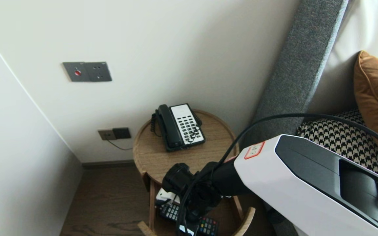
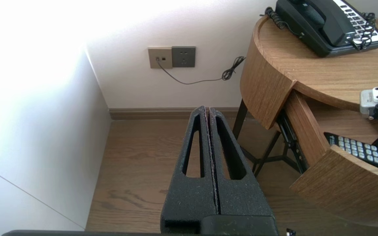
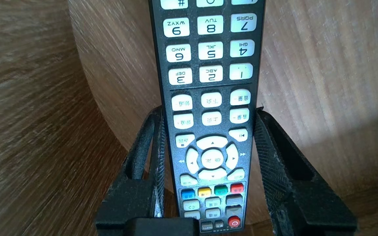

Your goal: Put the remote controls on the table in the drawer one by one

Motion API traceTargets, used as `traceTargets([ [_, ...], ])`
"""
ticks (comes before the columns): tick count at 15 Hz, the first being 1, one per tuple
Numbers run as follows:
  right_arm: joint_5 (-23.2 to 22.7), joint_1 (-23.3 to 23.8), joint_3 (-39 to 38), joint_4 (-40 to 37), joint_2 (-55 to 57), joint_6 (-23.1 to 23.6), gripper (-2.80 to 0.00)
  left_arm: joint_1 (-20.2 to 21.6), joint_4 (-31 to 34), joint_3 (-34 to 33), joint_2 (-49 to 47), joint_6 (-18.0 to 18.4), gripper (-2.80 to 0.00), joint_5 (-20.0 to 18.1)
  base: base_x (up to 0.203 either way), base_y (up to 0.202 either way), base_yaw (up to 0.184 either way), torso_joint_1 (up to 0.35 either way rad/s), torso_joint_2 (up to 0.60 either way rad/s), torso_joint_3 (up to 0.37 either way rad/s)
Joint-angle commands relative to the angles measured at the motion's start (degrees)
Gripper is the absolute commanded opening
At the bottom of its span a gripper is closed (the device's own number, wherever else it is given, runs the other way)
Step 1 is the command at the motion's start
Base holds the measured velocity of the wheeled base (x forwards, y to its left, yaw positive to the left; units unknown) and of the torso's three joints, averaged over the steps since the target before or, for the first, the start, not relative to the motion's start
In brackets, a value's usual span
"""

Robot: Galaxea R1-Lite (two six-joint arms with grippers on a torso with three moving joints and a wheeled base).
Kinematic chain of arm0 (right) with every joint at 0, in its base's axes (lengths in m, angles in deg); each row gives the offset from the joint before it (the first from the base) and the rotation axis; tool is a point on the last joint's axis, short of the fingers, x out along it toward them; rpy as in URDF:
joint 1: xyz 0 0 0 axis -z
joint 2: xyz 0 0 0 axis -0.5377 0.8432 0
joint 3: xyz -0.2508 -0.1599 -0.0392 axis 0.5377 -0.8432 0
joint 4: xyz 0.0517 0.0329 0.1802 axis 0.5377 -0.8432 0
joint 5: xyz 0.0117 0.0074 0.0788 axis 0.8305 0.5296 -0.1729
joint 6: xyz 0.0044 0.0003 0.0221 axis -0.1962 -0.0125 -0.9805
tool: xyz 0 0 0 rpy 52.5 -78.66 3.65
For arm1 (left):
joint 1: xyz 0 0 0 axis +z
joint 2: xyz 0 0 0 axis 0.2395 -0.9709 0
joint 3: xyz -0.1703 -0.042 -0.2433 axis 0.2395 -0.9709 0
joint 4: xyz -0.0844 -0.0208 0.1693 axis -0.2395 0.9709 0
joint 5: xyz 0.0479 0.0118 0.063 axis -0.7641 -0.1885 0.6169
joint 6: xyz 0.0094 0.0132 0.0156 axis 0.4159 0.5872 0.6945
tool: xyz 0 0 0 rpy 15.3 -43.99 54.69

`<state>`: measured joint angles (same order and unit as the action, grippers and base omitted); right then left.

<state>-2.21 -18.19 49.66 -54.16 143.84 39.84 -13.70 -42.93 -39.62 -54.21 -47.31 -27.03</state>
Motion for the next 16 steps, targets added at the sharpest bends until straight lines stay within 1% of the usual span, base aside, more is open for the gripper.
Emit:
traceTargets([
  [1,0.0,-0.1,-0.1,-0.1,0.5,-0.5,-2.8,0.0,0.0,-0.1,0.3,0.0,-2.8,0.0,0.0,0.0,0.0,0.0,0.0,0.0],
  [3,-0.1,-0.3,-0.8,-0.1,0.5,-2.7,-2.8,-0.1,0.0,-0.1,0.3,0.0,-2.8,0.0,0.0,0.0,0.0,0.0,0.0,0.0],
  [9,-0.1,-0.2,-1.1,0.0,1.4,-2.9,-2.8,0.0,0.0,-0.1,0.3,0.0,-2.8,0.0,0.0,0.0,0.0,0.0,0.0,0.0],
  [16,0.0,-0.7,-2.7,2.5,2.8,-2.9,-2.8,0.0,0.0,-0.1,0.3,0.0,-2.8,0.0,0.0,0.0,0.0,0.0,0.0,0.0],
])
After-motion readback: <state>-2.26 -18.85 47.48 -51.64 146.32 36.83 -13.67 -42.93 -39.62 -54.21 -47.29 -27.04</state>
